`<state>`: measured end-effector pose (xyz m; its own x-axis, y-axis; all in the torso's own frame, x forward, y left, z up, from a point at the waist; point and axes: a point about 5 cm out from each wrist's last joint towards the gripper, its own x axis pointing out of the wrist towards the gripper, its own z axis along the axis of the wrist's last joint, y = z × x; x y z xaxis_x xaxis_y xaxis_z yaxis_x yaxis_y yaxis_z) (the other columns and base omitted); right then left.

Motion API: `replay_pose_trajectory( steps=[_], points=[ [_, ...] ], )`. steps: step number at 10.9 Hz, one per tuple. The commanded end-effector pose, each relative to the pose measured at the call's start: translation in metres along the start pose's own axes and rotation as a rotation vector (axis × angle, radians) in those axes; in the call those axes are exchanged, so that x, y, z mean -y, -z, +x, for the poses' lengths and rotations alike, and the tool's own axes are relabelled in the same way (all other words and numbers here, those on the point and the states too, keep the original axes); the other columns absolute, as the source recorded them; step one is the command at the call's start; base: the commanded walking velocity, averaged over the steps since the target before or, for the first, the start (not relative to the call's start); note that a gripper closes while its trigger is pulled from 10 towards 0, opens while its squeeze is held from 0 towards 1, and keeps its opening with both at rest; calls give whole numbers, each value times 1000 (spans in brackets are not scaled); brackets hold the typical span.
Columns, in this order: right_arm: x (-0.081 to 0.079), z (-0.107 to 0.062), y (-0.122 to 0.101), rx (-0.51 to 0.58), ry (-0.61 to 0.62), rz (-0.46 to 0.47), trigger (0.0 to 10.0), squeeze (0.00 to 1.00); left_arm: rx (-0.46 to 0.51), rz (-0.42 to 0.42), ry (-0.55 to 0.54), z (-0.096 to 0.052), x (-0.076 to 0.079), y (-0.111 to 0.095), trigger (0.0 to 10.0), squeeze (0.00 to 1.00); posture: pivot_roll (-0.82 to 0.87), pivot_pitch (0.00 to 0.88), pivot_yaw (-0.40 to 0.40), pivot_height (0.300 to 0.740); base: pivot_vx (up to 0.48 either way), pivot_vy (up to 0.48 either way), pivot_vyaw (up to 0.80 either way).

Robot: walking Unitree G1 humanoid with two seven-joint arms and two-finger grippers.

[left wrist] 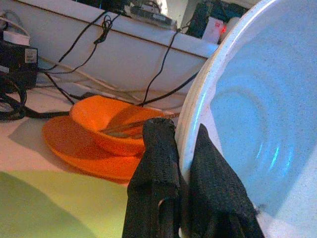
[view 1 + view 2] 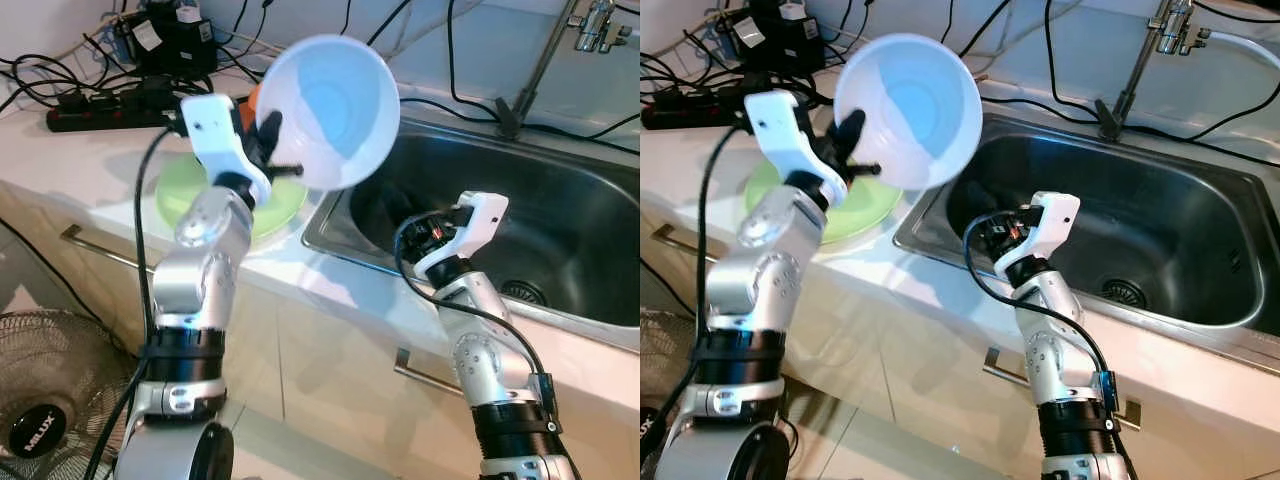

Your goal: Kitchen organization

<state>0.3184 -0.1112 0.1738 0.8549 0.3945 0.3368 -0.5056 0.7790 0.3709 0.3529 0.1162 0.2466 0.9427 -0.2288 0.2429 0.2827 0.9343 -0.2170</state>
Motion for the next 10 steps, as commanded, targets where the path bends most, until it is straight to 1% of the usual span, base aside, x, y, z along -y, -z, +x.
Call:
replay_pose_trajectory(
  steps=[1, 2, 4, 5, 6, 7, 9, 10],
  points=[
    [-13, 0, -6, 13, -95, 41, 10000, 0, 30, 17, 31, 1, 6, -5, 10000, 0, 147, 2, 2, 740, 0, 0, 0],
    [-17, -1, -6, 9, -119, 52, 10000, 0, 32, 20, 37, 1, 7, -5, 10000, 0, 147, 3, 3, 740, 0, 0, 0],
    [-19, -2, -7, 5, -131, 86, 10000, 0, 30, 25, 50, 1, 9, -4, 10000, 0, 150, 9, 2, 740, 0, 0, 0],
    [-19, -2, -7, 2, -125, 90, 10000, 0, 24, 7, 70, 1, 11, -3, 10000, 0, 152, 11, 2, 740, 0, 0, 0],
    [-17, -1, -6, 1, -114, 85, 10000, 0, 22, -11, 100, 0, 15, -3, 10000, 0, 155, 16, 0, 740, 0, 0, 0],
    [-16, 0, -6, -2, -104, 80, 10000, 0, 26, -13, 104, 0, 15, -4, 10000, 0, 156, 17, -1, 740, 0, 0, 0],
    [-11, 1, -6, 1, -67, 73, 10000, 0, 33, -26, 107, 0, 15, -6, 10000, 0, 162, 22, -3, 740, 0, 0, 0],
    [-8, 1, -6, 1, -49, 69, 10000, 0, 41, -17, 95, 0, 12, -8, 10000, 0, 164, 22, -5, 740, 0, 0, 0]
  ],
)
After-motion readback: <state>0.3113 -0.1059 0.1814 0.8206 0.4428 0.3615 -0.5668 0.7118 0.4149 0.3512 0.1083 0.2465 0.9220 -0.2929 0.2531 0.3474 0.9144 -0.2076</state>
